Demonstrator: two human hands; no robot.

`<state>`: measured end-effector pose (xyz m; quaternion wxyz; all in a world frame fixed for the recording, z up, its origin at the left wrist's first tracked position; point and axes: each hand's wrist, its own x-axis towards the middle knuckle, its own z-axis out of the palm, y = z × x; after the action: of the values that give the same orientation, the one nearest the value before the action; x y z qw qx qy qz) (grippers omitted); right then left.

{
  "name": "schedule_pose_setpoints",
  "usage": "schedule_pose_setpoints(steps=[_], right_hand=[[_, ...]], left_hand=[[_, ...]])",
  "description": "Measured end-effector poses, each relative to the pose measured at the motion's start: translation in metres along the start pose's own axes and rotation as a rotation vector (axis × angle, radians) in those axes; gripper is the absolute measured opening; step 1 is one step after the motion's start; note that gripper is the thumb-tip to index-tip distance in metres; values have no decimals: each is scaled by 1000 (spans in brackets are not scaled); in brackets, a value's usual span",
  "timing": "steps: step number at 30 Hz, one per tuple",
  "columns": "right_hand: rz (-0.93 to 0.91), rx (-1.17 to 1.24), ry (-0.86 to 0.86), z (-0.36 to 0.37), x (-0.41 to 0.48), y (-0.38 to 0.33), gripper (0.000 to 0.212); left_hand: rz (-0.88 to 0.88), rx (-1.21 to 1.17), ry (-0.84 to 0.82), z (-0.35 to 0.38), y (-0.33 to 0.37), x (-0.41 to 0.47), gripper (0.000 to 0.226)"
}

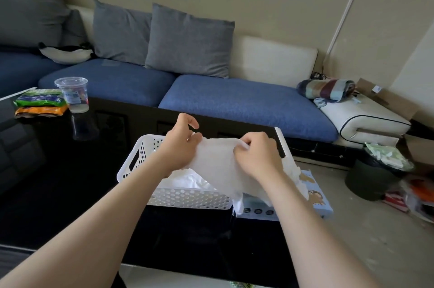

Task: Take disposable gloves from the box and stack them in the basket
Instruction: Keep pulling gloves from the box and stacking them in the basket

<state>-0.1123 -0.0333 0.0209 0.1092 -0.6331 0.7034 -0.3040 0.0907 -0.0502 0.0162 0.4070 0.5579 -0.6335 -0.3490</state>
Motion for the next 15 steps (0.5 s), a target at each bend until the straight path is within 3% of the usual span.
schedule_pose_setpoints(steps=[4,8,12,15], right_hand=[[-175,-230,67,30,6,-8,11],[-305,-396,72,47,14,-16,17],[-400,-468,76,53,19,-26,31],[-451,-508,200,58,26,-24,38]], left_hand=[[91,327,83,-10,-17,3,16],[67,600,113,-23,-28,1,21],[37,729,97,-34,-43,7,26],[-23,745,86,-40,-47,8,34]])
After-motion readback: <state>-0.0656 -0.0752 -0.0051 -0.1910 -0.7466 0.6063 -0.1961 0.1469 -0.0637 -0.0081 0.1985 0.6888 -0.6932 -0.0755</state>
